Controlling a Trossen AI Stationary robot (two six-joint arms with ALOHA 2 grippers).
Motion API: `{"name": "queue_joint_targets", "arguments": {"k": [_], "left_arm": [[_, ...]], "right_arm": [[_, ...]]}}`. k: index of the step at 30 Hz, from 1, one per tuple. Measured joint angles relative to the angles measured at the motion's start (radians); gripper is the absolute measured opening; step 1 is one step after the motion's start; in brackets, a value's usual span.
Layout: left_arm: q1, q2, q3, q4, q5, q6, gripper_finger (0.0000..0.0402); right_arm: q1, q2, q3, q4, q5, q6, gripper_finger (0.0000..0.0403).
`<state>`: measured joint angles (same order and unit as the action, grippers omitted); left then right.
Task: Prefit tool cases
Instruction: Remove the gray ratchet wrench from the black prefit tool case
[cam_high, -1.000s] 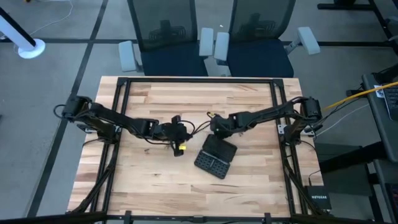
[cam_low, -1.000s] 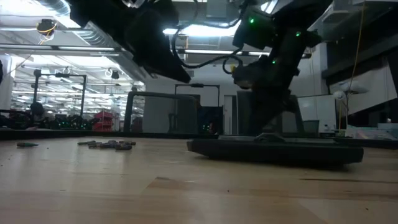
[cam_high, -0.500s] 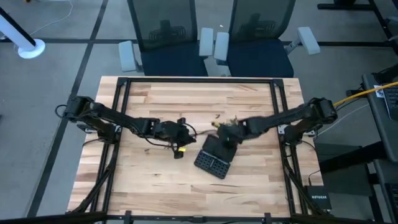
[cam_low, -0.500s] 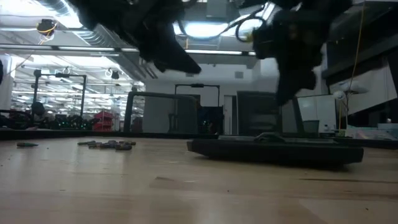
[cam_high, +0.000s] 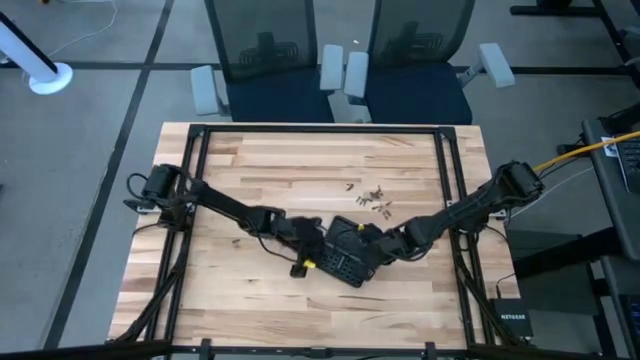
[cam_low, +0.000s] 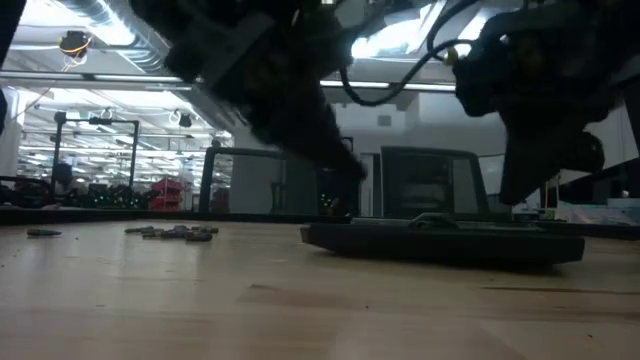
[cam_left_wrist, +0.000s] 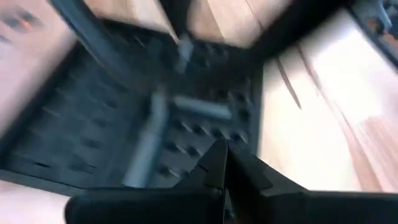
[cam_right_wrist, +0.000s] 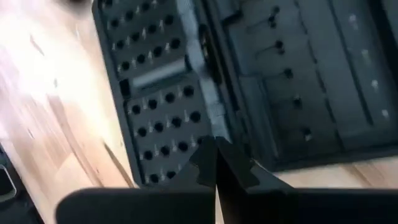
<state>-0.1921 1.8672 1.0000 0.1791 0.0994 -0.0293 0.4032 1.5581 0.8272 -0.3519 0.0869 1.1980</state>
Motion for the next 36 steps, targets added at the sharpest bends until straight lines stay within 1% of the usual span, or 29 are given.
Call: {"name": "queue_joint_targets", "arguments": {"k": [2, 5, 8, 10, 13, 16, 19, 24, 27, 29, 32, 33, 36], "left_arm": [[-0.017, 0.028, -0.002, -0.006, 0.003, -0.059, 0.0], [-0.049, 0.038, -0.002, -0.01, 0.001, -0.13, 0.0], [-0.08, 0.038, -0.002, -0.01, -0.053, -0.196, 0.0], [-0.093, 0.039, -0.002, -0.012, -0.08, -0.205, 0.0], [-0.098, 0.046, -0.008, -0.015, -0.132, -0.206, 0.0], [-0.095, 0.048, -0.011, -0.052, -0.198, -0.21, 0.0], [-0.076, 0.048, -0.011, -0.115, -0.243, -0.199, 0.0], [-0.025, 0.037, -0.009, -0.205, -0.268, -0.185, 0.0], [0.003, 0.02, -0.01, -0.227, -0.278, -0.15, 0.0], [0.021, 0.002, -0.013, -0.245, -0.331, -0.133, 0.0], [0.043, -0.035, -0.013, -0.286, -0.475, -0.106, 0.0], [0.055, -0.049, -0.013, -0.295, -0.502, -0.092, 0.0], [0.089, -0.078, -0.012, -0.314, -0.509, -0.059, 0.0]], "right_arm": [[-0.013, 0.0, -0.002, -0.006, -0.022, 0.0, 0.0], [-0.01, -0.004, -0.003, -0.01, -0.046, -0.03, 0.0], [-0.009, -0.005, -0.003, -0.016, -0.061, -0.067, 0.0], [-0.011, -0.005, -0.003, -0.012, -0.069, -0.091, 0.0], [-0.011, -0.005, -0.003, -0.012, -0.072, -0.102, 0.0], [-0.01, -0.019, -0.003, -0.016, -0.08, -0.103, 0.0], [-0.004, -0.04, -0.003, -0.036, -0.073, -0.103, 0.0], [0.011, -0.083, -0.003, -0.088, -0.012, -0.102, 0.0], [0.01, -0.087, -0.002, -0.093, 0.0, -0.101, 0.0], [0.009, -0.087, -0.002, -0.091, 0.003, -0.101, 0.0], [0.009, -0.087, -0.002, -0.068, 0.037, -0.093, 0.0], [0.009, -0.086, -0.002, -0.061, 0.051, -0.085, 0.0], [0.009, -0.086, -0.002, -0.056, 0.076, -0.078, 0.0]]}}
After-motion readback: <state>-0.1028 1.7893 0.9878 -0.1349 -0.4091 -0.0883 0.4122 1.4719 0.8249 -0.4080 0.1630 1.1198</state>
